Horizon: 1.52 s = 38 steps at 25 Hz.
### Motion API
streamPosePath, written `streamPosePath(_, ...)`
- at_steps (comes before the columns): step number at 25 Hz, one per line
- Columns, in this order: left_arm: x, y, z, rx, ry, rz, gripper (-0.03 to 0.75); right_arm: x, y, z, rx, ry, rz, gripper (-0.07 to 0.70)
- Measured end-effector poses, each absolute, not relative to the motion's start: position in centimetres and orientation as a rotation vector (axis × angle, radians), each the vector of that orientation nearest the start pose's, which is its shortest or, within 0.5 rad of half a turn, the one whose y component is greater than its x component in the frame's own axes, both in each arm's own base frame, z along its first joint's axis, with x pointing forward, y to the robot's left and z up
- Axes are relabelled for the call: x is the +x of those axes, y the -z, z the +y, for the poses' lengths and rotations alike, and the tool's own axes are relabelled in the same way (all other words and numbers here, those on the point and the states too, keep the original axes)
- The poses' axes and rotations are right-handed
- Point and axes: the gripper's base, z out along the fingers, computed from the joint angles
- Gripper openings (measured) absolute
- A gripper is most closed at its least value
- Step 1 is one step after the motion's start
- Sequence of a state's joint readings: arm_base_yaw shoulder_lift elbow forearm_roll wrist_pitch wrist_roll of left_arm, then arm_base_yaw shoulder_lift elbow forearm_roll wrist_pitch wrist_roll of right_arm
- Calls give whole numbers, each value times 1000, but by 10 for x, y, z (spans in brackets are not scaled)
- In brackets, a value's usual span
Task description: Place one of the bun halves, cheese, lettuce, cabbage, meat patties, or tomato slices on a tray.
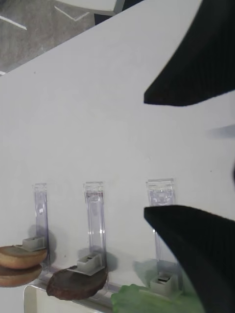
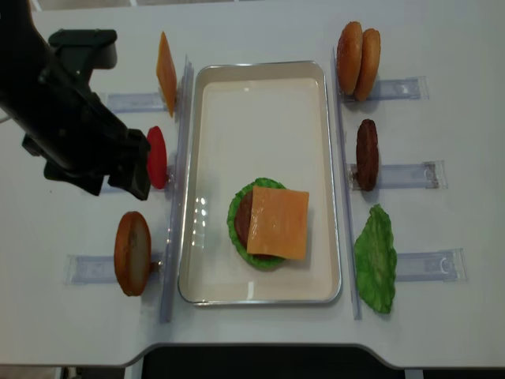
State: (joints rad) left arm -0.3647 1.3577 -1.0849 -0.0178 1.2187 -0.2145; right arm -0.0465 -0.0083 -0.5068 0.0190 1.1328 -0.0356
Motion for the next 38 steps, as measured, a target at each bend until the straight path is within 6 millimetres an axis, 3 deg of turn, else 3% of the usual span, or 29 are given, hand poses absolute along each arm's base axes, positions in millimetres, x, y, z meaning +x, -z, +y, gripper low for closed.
streamPosePath(5, 230, -293, -79, 215, 28, 2966, 594, -10, -273, 2, 10, 26, 2101, 424)
streamPosePath(17, 244, -294, -5, 2, -51, 2970, 594, -10, -273, 2, 10, 26, 2101, 424)
streamPosePath(22, 244, -296, 15, -58, -73, 2963, 594, -10, -273, 2, 10, 26, 2101, 424)
streamPosePath(30, 240, -300, 25, -102, -90, 2947, 564, -10, -273, 2, 10, 26, 2101, 424)
streamPosePath(38, 206, -320, 22, -103, -94, 2847, 540, -10, -273, 2, 10, 26, 2101, 424)
